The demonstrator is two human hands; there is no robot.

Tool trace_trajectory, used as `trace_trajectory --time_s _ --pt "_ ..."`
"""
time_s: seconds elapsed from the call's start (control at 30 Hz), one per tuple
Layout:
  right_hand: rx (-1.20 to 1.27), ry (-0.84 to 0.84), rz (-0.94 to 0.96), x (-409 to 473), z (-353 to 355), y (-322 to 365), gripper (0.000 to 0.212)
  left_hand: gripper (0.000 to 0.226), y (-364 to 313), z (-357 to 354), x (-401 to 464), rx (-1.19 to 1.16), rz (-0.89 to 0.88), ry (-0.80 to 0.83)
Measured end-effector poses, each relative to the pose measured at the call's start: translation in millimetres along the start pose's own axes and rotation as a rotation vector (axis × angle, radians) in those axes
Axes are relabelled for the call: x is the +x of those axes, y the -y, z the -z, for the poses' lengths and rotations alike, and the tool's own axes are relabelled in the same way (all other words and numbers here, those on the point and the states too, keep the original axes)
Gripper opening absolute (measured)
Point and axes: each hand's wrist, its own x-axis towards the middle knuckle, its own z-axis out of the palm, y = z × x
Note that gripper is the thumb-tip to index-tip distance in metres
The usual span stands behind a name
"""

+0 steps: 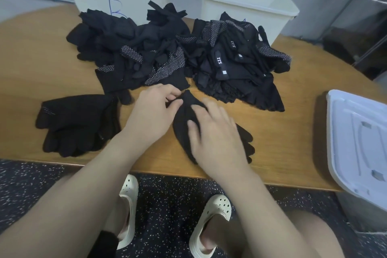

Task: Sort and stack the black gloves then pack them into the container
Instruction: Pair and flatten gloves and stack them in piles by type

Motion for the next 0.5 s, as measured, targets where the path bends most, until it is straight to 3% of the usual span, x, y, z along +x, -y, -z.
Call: trace_trajectory --time_s 0.23,0.5 --pt "-0.048 0.277 0.003 13 -15 4 0.061 0.020 -9 2 6 0.039 0.171 0.090" --pt "-0.134 0.294 -0.147 -14 3 -25 0.079 0.017 -13 4 5 0.133 0.199 0.143"
